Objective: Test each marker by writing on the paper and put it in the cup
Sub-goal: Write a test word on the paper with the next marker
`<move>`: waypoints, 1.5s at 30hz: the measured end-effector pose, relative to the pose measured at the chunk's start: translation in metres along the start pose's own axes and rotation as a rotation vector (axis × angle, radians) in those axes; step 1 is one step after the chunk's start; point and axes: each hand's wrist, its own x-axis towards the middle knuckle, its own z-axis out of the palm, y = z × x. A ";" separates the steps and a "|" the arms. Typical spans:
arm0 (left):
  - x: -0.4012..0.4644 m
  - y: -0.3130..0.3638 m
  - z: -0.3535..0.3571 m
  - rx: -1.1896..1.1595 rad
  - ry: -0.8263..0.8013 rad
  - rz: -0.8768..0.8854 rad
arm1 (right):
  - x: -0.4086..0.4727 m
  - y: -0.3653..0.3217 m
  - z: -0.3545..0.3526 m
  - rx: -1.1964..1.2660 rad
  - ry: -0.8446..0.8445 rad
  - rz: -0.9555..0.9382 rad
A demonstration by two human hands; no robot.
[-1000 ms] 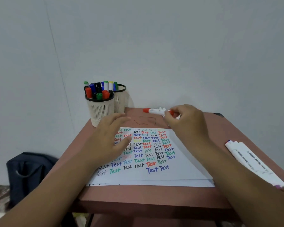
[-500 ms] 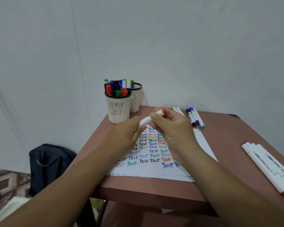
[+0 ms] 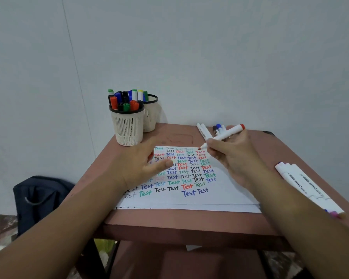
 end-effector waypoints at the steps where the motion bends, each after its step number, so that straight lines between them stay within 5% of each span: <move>1: 0.000 0.004 -0.001 0.025 -0.025 0.001 | -0.004 0.003 -0.009 -0.018 -0.021 0.021; 6: 0.005 0.009 -0.004 0.210 -0.161 -0.061 | -0.024 0.017 -0.032 -0.139 -0.058 0.048; 19: 0.009 -0.002 0.004 0.138 -0.175 -0.051 | -0.033 0.031 -0.035 -0.424 -0.083 -0.022; 45: 0.011 -0.007 0.006 0.116 -0.167 -0.071 | -0.034 0.031 -0.036 -0.442 -0.072 -0.075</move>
